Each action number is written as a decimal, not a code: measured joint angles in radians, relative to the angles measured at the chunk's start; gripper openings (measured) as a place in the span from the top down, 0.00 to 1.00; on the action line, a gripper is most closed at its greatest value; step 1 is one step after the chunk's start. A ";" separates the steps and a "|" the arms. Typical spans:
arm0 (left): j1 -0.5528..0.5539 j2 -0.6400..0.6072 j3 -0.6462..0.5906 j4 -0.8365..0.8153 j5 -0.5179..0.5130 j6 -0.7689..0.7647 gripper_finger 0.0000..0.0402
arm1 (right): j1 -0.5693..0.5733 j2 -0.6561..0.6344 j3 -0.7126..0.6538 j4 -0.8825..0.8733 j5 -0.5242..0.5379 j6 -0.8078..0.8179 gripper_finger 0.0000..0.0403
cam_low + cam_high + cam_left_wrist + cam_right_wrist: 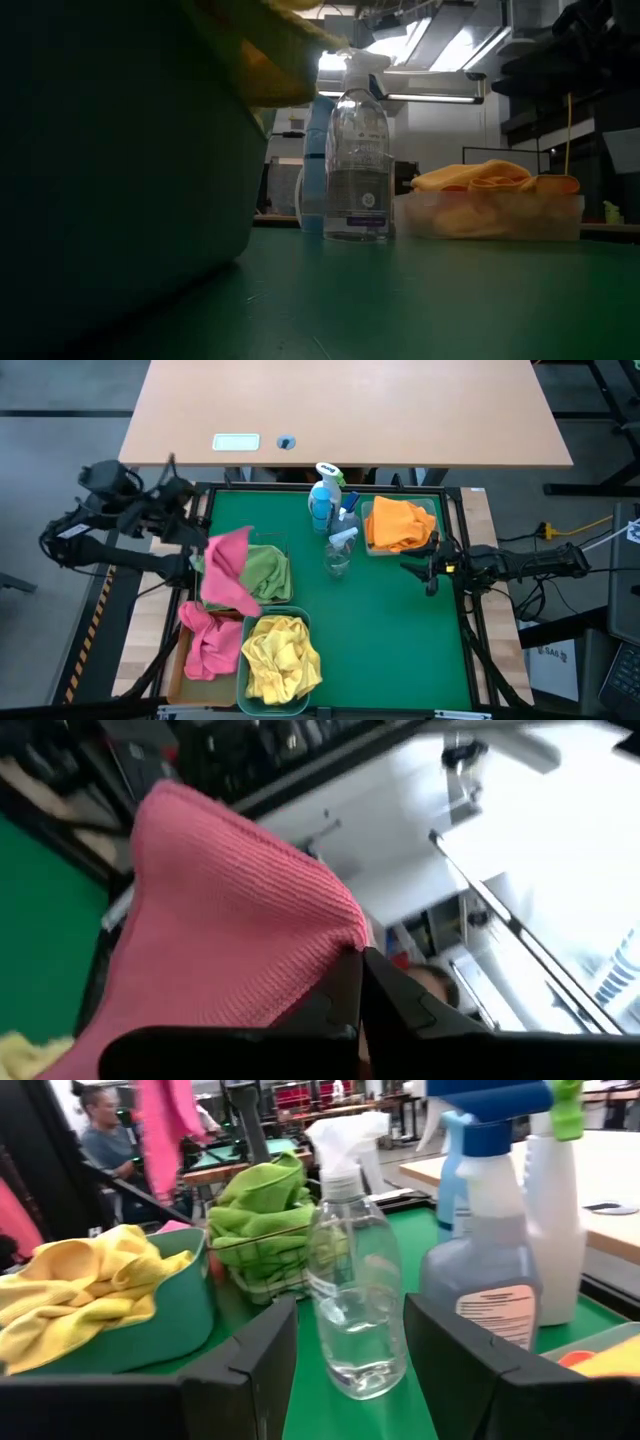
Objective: Sort microfiber towel by color & place in baskets
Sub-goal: Put the pink towel into the orange bin
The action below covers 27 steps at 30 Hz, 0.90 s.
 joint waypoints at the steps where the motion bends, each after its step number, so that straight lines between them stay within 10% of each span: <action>1: -0.029 0.018 0.000 0.001 -0.002 0.000 1.00 | 0.000 0.000 0.000 0.000 0.009 -0.001 0.54; 8: -0.280 0.129 -0.002 -0.002 -0.031 -0.037 1.00 | 0.000 0.000 0.000 -0.004 0.017 -0.001 0.54; 27: -0.899 0.186 0.000 -0.215 -0.565 -0.726 1.00 | 0.000 0.000 0.000 -0.008 -0.035 0.001 0.54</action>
